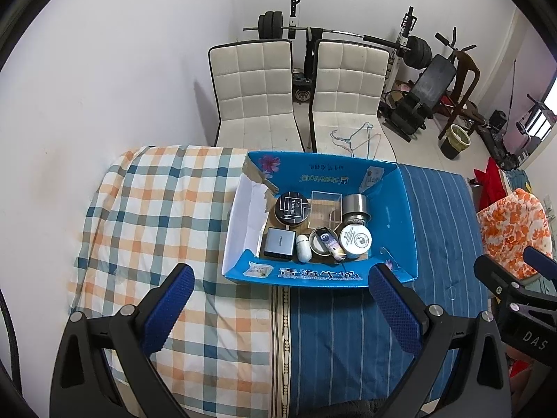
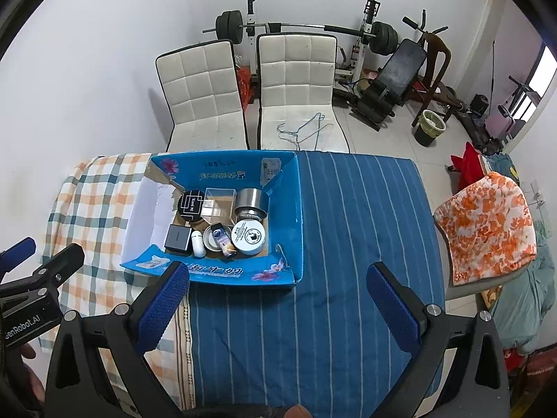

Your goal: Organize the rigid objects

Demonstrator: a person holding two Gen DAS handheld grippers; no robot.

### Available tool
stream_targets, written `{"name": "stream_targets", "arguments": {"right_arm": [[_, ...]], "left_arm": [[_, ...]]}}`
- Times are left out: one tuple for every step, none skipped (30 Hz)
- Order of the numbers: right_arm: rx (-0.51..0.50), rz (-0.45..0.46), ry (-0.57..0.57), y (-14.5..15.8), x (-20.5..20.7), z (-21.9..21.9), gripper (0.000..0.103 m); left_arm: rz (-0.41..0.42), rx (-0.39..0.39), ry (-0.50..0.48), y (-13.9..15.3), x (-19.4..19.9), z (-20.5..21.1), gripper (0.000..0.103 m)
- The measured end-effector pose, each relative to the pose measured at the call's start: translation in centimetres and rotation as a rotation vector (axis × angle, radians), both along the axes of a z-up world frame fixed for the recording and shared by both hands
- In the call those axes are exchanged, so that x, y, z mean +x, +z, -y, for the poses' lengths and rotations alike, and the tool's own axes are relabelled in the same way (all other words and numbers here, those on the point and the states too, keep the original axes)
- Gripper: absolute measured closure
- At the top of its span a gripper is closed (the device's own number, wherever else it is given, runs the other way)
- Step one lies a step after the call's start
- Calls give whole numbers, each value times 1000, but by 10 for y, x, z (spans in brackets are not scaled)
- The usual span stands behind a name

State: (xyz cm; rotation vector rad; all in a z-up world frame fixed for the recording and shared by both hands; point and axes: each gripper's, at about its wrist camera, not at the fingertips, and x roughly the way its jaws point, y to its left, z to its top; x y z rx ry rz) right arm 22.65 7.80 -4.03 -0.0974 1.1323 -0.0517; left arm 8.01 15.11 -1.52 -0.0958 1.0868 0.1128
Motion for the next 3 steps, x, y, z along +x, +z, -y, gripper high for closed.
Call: {"name": "stream_targets", "arguments": {"right_arm": [[1, -3, 1, -1, 0, 0, 0], [1, -3, 2, -1, -1, -1, 0], [0, -2, 1, -1, 0, -1, 0]], "left_arm": [[3, 1, 1, 1, 0, -1, 0], [6, 1, 0, 2, 0, -1, 0], [8, 2, 0, 2, 0, -1, 0]]}}
